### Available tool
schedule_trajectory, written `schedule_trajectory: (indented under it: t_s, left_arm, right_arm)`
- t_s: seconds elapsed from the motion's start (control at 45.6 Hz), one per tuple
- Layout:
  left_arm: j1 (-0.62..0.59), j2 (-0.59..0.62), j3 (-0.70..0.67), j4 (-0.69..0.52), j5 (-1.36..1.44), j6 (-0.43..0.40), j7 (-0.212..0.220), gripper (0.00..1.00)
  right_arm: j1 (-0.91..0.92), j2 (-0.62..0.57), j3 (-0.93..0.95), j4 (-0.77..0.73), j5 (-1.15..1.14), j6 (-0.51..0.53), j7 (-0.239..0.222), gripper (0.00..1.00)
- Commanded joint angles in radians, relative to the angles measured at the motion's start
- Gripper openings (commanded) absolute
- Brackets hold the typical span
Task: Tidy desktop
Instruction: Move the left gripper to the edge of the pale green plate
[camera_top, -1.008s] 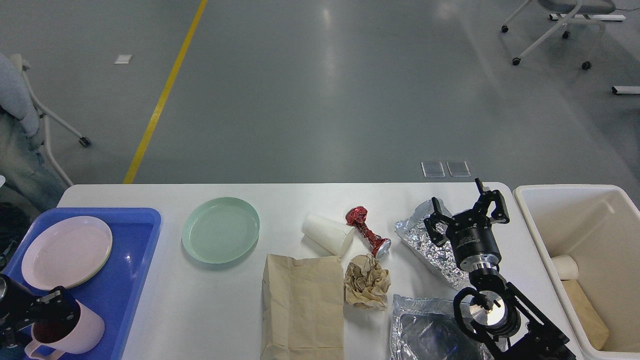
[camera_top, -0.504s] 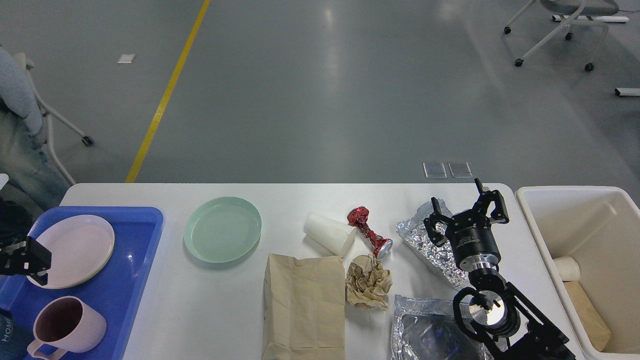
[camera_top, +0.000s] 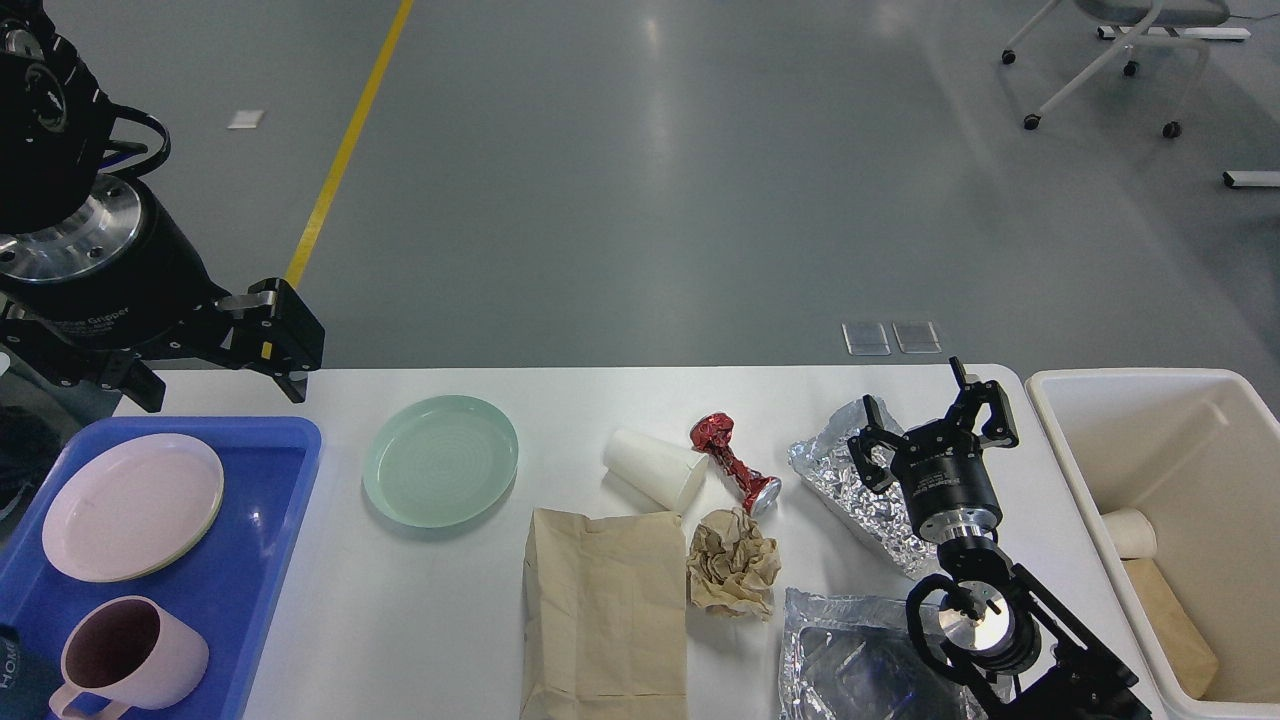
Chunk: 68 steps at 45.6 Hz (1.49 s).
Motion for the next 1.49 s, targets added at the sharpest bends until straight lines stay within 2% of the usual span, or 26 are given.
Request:
schedule_trajectory:
  t_s: [0.0, 0.132, 0.351, 0.482, 0.57, 0.614, 0.723, 0.833, 0.986, 1.096, 1.162, 1.403, 1.469]
  left_arm:
    - [-0.092, -0.016, -0.031, -0.067, -0.053, -0.034, -0.013, 0.95]
    - [-0.12, -0.005, -0.026, -0.068, -0.076, -0.043, -0.026, 0.95]
    - [-0.181, 0.0, -0.028, -0.067, -0.074, -0.128, -0.028, 0.95]
    - [-0.163, 0.089, -0.034, -0.03, -0.059, -0.118, 0.0, 0.95]
    - [-0.101, 0.136, -0.039, 0.016, -0.028, -0.098, 0.004, 0.96]
    - [-0.056, 0.135, -0.042, 0.046, -0.013, -0.079, 0.004, 0.95]
    - [0.162, 0.115, -0.068, 0.16, -0.008, 0.012, 0.001, 0.95]
    - [0.359, 0.017, -0.074, 0.252, -0.03, 0.121, 0.0, 0.95]
    - [0.61, 0.03, -0.15, 0.385, -0.146, 0.237, 0.001, 0.95]
    - [0.742, 0.021, -0.174, 0.438, -0.233, 0.398, 0.009, 0.95]
    - [0.793, 0.007, -0.198, 0.447, -0.339, 0.504, 0.058, 0.95]
    - [0.957, 0.006, -0.334, 0.458, -0.77, 0.834, 0.351, 0.96]
    - [1.031, -0.003, -0.379, 0.504, -0.771, 0.909, 0.392, 0.96]
  right_arm:
    - [0.0, 0.0, 0.0, 0.0, 0.0, 0.0, 0.0, 1.0]
    - [0.0, 0.0, 0.0, 0.0, 0.0, 0.0, 0.0, 1.0]
    - [0.0, -0.002, 0.0, 0.0, 0.0, 0.0, 0.0, 1.0]
    - [0.002, 0.0, 0.0, 0.0, 0.0, 0.0, 0.0, 1.0]
    - [0.0, 0.0, 0.0, 0.0, 0.0, 0.0, 0.0, 1.0]
    - [0.0, 0.0, 0.0, 0.0, 0.0, 0.0, 0.0, 1.0]
    - [0.0, 0.0, 0.0, 0.0, 0.0, 0.0, 0.0, 1.0]
    - [0.0, -0.002, 0.0, 0.0, 0.0, 0.0, 0.0, 1.0]
    - [0.0, 0.0, 0.0, 0.0, 0.0, 0.0, 0.0, 1.0]
    - [0.0, 0.0, 0.0, 0.0, 0.0, 0.0, 0.0, 1.0]
    - [0.0, 0.0, 0.0, 0.0, 0.0, 0.0, 0.0, 1.0]
    - [0.0, 0.0, 0.0, 0.0, 0.0, 0.0, 0.0, 1.0]
    - [0.0, 0.0, 0.0, 0.0, 0.0, 0.0, 0.0, 1.0]
